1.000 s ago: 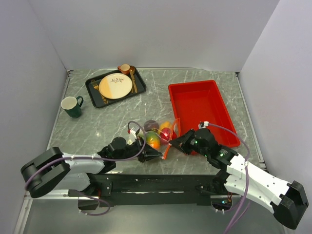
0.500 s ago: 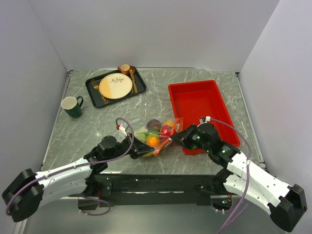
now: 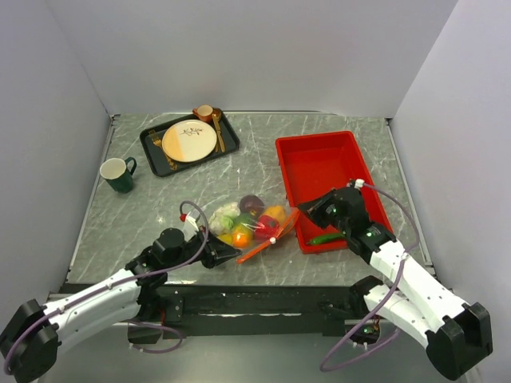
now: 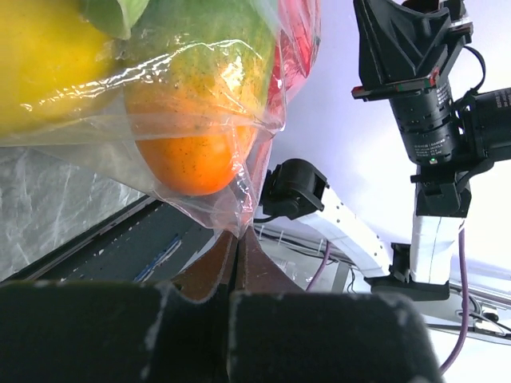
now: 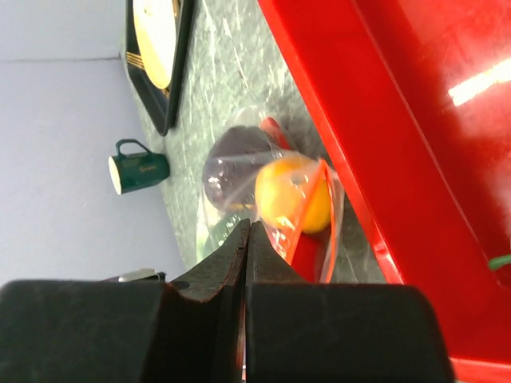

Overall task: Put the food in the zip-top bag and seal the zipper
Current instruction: Zip the zipper food storage bag at the center of the board.

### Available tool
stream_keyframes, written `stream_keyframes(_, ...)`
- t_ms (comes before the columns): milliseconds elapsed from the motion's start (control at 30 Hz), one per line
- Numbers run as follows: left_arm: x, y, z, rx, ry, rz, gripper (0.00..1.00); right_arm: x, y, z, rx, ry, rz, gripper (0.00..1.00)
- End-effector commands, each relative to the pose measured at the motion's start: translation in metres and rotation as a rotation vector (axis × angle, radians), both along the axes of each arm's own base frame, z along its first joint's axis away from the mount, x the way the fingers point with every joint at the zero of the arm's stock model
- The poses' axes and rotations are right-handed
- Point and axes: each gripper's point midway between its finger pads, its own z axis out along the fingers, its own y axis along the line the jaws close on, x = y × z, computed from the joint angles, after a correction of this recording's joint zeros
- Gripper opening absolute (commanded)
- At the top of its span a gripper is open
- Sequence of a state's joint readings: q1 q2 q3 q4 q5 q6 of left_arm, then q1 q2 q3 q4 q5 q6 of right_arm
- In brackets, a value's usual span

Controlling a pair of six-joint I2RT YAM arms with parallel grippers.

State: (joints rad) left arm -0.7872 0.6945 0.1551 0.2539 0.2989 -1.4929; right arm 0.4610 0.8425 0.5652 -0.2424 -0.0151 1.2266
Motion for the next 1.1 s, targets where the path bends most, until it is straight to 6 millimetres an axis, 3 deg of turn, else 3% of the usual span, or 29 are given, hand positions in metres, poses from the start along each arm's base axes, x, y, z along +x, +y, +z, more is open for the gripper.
stream_keyframes(0, 0.004, 0.002, 0.008, -0.01, -0.038, 0.012, 0.01, 0.012, -0.001, 0.021, -0.004, -0.066, 0.007, 0.0)
stream_keyframes(100, 0.008, -0.002, 0.016, -0.024, -0.053, 0.01, 0.01, 0.007, 0.013, 0.017, 0.032, -0.05, 0.087, 0.01)
stream_keyframes(200, 0.011, -0.006, 0.023, -0.03, -0.063, 0.005, 0.01, -0.01, 0.029, 0.009, 0.1, -0.008, 0.167, 0.15)
stream_keyframes(233, 0.013, -0.007, 0.022, -0.025, -0.06, 0.004, 0.01, -0.016, 0.032, 0.006, 0.125, -0.012, 0.182, 0.3)
stream_keyframes(300, 0.015, -0.01, 0.03, -0.028, -0.079, 0.0, 0.01, -0.029, 0.041, 0.01, 0.178, -0.013, 0.213, 0.42)
stream_keyframes(600, 0.021, -0.017, 0.046, -0.025, -0.114, -0.015, 0.01, -0.066, 0.075, -0.004, 0.234, 0.08, 0.287, 0.43)
stream_keyframes(1067, 0.02, -0.014, 0.049, -0.039, -0.11, -0.003, 0.01, -0.055, 0.078, -0.017, 0.222, 0.092, 0.246, 0.36)
